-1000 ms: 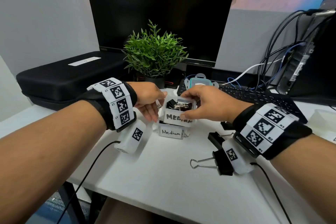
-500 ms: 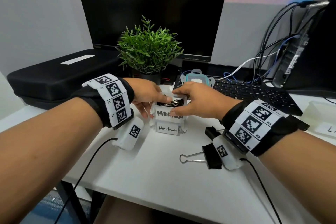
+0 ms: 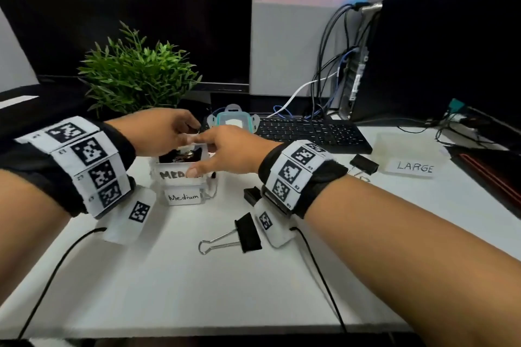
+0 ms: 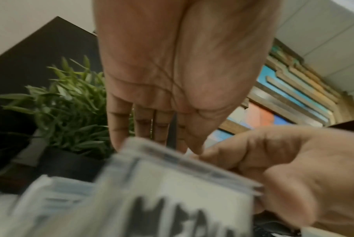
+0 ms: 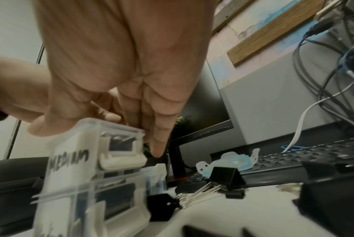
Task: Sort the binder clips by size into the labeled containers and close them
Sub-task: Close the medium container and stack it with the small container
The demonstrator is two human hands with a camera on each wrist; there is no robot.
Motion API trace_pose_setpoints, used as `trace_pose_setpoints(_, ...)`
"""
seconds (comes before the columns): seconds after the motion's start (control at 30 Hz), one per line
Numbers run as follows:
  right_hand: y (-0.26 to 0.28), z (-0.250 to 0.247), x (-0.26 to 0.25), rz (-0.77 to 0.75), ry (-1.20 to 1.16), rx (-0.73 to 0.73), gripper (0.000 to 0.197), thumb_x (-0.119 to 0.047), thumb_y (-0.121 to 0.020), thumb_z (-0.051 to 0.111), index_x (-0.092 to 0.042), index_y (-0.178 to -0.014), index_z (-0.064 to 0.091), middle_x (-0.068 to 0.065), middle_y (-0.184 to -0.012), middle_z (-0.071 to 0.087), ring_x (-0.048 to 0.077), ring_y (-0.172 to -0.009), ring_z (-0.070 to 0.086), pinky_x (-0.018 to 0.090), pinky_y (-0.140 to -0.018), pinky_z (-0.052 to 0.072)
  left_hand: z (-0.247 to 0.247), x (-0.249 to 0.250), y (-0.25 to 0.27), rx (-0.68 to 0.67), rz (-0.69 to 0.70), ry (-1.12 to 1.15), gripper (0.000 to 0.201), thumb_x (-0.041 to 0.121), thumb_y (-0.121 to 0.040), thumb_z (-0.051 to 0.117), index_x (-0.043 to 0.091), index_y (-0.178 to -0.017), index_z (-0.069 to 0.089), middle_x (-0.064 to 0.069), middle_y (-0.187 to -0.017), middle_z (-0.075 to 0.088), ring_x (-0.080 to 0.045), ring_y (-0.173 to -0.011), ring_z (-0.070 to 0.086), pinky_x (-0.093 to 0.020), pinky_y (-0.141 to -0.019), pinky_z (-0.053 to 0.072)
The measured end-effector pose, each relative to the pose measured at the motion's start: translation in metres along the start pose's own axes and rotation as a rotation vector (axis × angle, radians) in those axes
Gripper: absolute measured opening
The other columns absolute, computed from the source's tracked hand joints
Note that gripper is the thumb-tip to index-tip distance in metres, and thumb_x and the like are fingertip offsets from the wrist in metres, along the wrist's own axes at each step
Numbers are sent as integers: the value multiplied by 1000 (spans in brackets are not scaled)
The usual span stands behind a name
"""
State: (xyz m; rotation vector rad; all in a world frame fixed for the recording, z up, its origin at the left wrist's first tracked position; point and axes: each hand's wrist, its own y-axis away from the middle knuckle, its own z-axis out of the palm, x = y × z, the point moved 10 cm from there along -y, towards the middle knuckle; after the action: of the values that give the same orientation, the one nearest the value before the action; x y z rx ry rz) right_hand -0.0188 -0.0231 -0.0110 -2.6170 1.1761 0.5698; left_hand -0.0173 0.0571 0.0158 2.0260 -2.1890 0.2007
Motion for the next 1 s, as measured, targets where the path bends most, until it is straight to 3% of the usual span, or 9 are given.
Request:
trace_pose_setpoints(0.1,18,-18,24,41,2,-10,67,-47,-79,71,-21,-137,49,0,-129,58,15,-117,54,29,-100,43,-3,25,5,-8,59,-17,45,43,-87,59,31,-129,50,7,-129,56,-15,-116,53,-34,-100,42)
trace_pose_setpoints(0.27,63,-56,93,237,242,-82,45,-31,-88,64,-21,-131,56,-4,-131,57,10,-109,52,23,-95,35,24,35,9,-253,59,-251,70,50,-76,70,34,-137,42,7,-140,46,-15,-126,45,-29,-102,35)
trace_pose_setpoints(0.33,79,-64,120,328,309,-107,41,-25,-89,64,-20,-130,58,-3,-130,58,9,-104,50,24,-94,35,32,36,5,-275,57,-342,66,42,-76,73,30,-135,45,3,-134,51,-16,-119,48,-27,-95,39)
trace_pose_setpoints(0.47,106,-70,167,477,418,-146,40,-16,-88,63,-19,-128,59,0,-130,57,19,-115,53,26,-95,38,42,33,-3,-269,32,-464,62,34,-77,73,27,-133,46,1,-122,52,-16,-100,49,-24,-78,39)
trace_pose_setpoints(0.67,136,-63,201,585,422,-201,41,-14,-88,60,-18,-129,58,0,-131,56,20,-118,51,26,-97,39,53,12,-9,-286,36,-397,73,38,-78,71,38,-138,31,3,-112,38,-19,-107,46,-32,-93,43)
trace_pose_setpoints(0.8,140,-51,207,611,377,-256,42,-15,-85,63,-20,-126,61,-8,-93,59,18,-79,61,27,-79,49,56,2,-7,-256,7,-326,77,41,-80,69,44,-140,22,0,-126,38,-23,-122,40,-40,-102,38)
trace_pose_setpoints(0.83,139,-49,207,618,354,-260,42,-16,-85,63,-21,-126,60,-8,-92,58,17,-72,62,25,-74,50,55,0,-6,-244,-7,-323,77,41,-80,69,44,-141,21,0,-128,37,-23,-124,38,-41,-103,37)
trace_pose_setpoints(0.9,135,-44,201,614,346,-278,42,-18,-85,63,-22,-126,60,-3,-104,63,15,-70,64,23,-70,50,54,-2,-5,-229,-28,-320,77,41,-81,68,43,-141,21,-1,-130,37,-24,-127,37,-42,-103,36)
trace_pose_setpoints(1.0,121,-36,184,550,379,-286,33,-19,-86,63,-21,-119,64,-4,-86,64,14,-66,58,20,-61,45,52,-4,-4,-222,-49,-302,74,39,-81,68,40,-141,24,-3,-130,37,-26,-126,37,-42,-103,36)
